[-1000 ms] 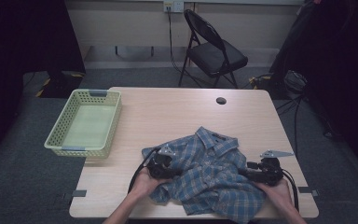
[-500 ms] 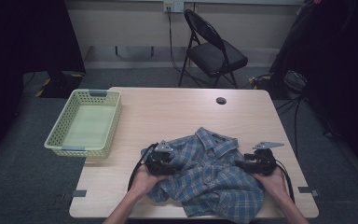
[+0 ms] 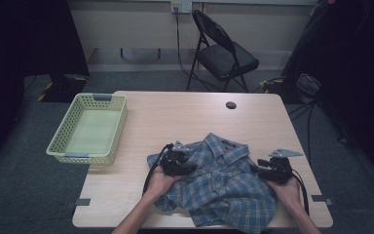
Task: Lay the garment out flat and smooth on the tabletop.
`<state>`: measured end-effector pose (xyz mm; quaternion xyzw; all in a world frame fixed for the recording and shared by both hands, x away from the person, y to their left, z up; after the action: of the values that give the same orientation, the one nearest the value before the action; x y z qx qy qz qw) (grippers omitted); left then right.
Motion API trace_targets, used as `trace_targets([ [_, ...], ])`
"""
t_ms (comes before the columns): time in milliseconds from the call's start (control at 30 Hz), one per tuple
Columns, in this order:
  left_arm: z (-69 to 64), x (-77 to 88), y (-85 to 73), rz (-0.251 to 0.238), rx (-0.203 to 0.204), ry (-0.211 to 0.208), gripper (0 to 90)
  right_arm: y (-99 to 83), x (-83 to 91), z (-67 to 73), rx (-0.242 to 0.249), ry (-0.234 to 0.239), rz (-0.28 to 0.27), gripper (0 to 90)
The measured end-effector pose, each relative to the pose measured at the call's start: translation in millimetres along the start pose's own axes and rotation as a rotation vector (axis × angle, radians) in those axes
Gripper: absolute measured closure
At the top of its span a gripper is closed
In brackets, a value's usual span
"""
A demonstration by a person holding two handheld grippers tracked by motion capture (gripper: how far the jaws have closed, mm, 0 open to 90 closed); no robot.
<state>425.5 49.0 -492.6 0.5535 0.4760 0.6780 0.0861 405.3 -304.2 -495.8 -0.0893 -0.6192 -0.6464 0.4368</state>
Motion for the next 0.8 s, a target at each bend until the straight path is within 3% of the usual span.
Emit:
trace_targets([
  [167, 0.9, -2.5, -8.5, 0.026, 0.001, -0.002, 62.0, 2.7, -2.1, -7.2, -0.006, 0.006, 0.003, 55.5],
  [300, -1.5, -1.1, -12.4, 0.013, -0.005, 0.004, 62.4, -2.0, -6.7, 1.2, 0.064, -0.028, 0.042, 51.8],
  [500, -6.9, 0.7, -16.3, -0.003, 0.005, 0.005, 63.5, -8.2, -9.2, 7.9, 0.070, -0.025, 0.023, 50.2],
  [633, -9.9, 0.7, -16.5, 0.000, -0.006, 0.002, 64.1, -9.2, -9.6, 11.8, 0.082, 0.008, 0.021, 64.4],
  [667, -10.0, 0.6, -16.5, 0.000, -0.008, 0.002, 64.1, -9.3, -9.7, 12.0, 0.083, 0.027, 0.022, 73.9],
  [700, -9.9, 0.6, -16.5, -0.001, -0.011, 0.000, 64.1, -9.6, -9.9, 12.7, 0.081, 0.056, 0.026, 77.6],
  [800, -9.0, 0.8, -17.0, -0.007, 0.000, -0.015, 64.0, -8.8, -9.5, 15.3, 0.105, 0.040, 0.028, 82.1],
])
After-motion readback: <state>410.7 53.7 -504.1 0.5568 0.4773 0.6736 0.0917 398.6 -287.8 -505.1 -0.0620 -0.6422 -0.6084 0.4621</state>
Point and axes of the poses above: each handheld gripper's, and its own axes: x roughly backward along the jaws, y roughly out of its top, z roughly to its left, the point moved 2 cm from there along -x, roughly forward along the jaws, and after that the axes turned 9 degrees about -x, right-handed, at the moved point
